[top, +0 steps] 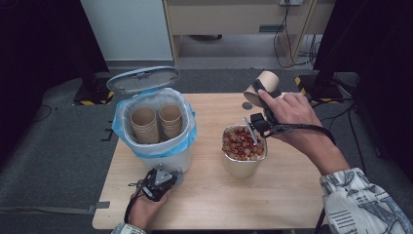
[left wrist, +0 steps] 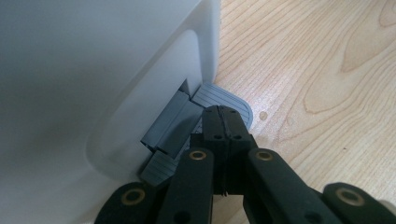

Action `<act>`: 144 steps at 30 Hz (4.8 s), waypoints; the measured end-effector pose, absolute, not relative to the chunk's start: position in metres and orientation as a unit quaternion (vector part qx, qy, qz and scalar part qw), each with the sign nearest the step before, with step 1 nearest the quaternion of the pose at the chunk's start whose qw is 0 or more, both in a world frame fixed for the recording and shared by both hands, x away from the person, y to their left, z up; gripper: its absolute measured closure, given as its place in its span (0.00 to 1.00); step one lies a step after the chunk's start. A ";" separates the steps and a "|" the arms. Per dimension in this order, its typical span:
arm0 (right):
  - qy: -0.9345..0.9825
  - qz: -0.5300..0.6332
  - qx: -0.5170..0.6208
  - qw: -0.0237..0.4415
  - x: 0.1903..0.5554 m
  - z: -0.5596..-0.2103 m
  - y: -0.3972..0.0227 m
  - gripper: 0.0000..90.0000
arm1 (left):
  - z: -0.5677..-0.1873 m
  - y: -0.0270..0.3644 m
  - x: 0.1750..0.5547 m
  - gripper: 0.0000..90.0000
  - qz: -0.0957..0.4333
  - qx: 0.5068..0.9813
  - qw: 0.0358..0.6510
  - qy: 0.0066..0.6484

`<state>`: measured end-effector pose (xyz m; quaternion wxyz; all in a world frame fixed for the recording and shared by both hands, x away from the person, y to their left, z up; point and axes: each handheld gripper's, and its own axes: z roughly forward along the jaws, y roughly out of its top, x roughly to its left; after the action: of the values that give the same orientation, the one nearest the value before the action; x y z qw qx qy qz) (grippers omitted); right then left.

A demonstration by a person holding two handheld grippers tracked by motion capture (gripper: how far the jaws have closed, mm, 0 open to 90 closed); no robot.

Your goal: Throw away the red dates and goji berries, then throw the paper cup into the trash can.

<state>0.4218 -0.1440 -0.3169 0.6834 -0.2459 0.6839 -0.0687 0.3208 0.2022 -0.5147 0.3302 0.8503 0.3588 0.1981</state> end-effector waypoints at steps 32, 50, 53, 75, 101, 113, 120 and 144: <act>0.683 -0.133 -0.302 0.651 0.424 -0.360 -0.141 0.32 | -0.515 0.202 0.321 1.00 0.196 0.851 0.330 0.359; 0.663 -0.190 -0.366 0.625 0.424 -0.374 -0.130 0.32 | -0.515 0.202 0.321 1.00 0.197 0.849 0.332 0.359; 0.663 -0.182 -0.350 0.635 0.425 -0.369 -0.133 0.32 | -0.515 0.202 0.321 1.00 0.197 0.849 0.333 0.360; 0.725 -0.069 -0.249 0.639 0.434 -0.348 -0.138 0.31 | -0.515 0.202 0.321 1.00 0.197 0.850 0.331 0.360; 0.792 0.095 -0.130 0.588 0.454 -0.341 -0.119 0.31 | -0.515 0.202 0.321 1.00 0.195 0.848 0.336 0.361; 0.809 0.184 -0.065 0.555 0.458 -0.331 -0.116 0.31 | -0.515 0.202 0.321 1.00 0.195 0.848 0.337 0.361; 0.820 0.239 -0.018 0.519 0.466 -0.326 -0.120 0.31 | -0.515 0.202 0.321 1.00 0.194 0.848 0.337 0.361; 0.824 0.402 0.079 0.392 0.473 -0.299 -0.113 0.31 | -0.515 0.203 0.321 1.00 0.194 0.849 0.335 0.359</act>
<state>0.4727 -0.1133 -0.2987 0.3919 0.0792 0.8236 0.4023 0.3207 0.2033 -0.5153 0.3351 0.8493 0.3586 0.1943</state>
